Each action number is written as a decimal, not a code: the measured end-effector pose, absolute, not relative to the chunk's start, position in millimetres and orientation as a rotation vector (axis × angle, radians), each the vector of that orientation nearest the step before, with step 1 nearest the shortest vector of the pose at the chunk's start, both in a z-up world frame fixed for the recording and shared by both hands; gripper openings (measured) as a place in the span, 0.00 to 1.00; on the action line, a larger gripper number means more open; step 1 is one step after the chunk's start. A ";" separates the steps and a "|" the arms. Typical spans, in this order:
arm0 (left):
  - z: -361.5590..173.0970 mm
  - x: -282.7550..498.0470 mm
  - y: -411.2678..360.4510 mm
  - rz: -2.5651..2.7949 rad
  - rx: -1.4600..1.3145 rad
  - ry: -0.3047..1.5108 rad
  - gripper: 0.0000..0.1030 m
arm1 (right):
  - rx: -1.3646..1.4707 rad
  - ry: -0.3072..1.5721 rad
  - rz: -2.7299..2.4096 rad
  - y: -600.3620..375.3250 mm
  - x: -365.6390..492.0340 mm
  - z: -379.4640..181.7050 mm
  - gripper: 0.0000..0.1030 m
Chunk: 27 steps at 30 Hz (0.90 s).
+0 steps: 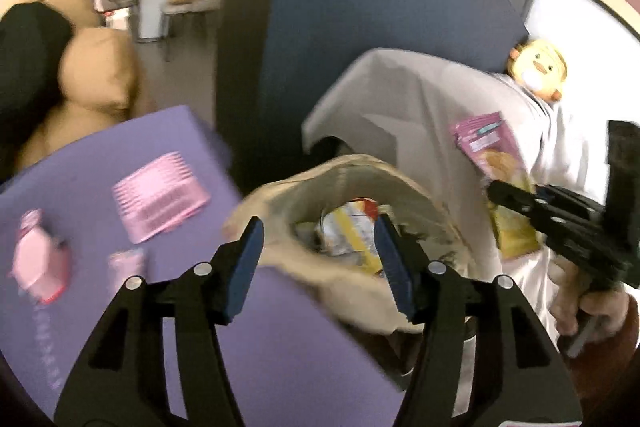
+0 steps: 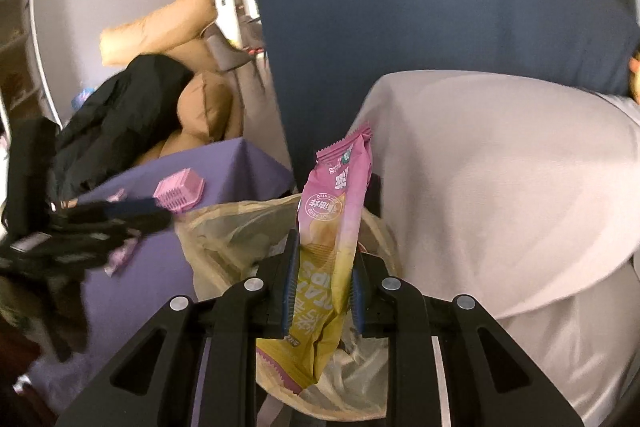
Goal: Collect trash
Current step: 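Open both grippers over the trash bag to drop the wrapper and chips bag, then grasp the pink lollipop wrapper with the left gripper while the right grasps the pink candy stick wrapper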
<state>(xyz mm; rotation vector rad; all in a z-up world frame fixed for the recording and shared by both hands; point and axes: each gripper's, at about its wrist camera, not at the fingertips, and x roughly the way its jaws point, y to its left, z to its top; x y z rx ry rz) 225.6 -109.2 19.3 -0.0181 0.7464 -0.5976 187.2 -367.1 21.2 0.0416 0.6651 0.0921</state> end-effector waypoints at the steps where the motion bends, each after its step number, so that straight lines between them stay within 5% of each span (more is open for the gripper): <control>1: 20.1 220.3 -92.7 -0.569 -0.038 0.744 0.55 | 0.012 0.677 0.089 -361.7 193.0 17.2 0.21; 20: -1.9 186.4 49.2 -0.349 -0.227 0.765 0.58 | -0.095 0.972 0.155 -310.7 262.3 -73.5 0.22; 27: -5.1 182.3 74.2 -0.311 -0.265 0.761 0.59 | -0.024 0.958 0.162 -316.1 254.8 -58.3 0.56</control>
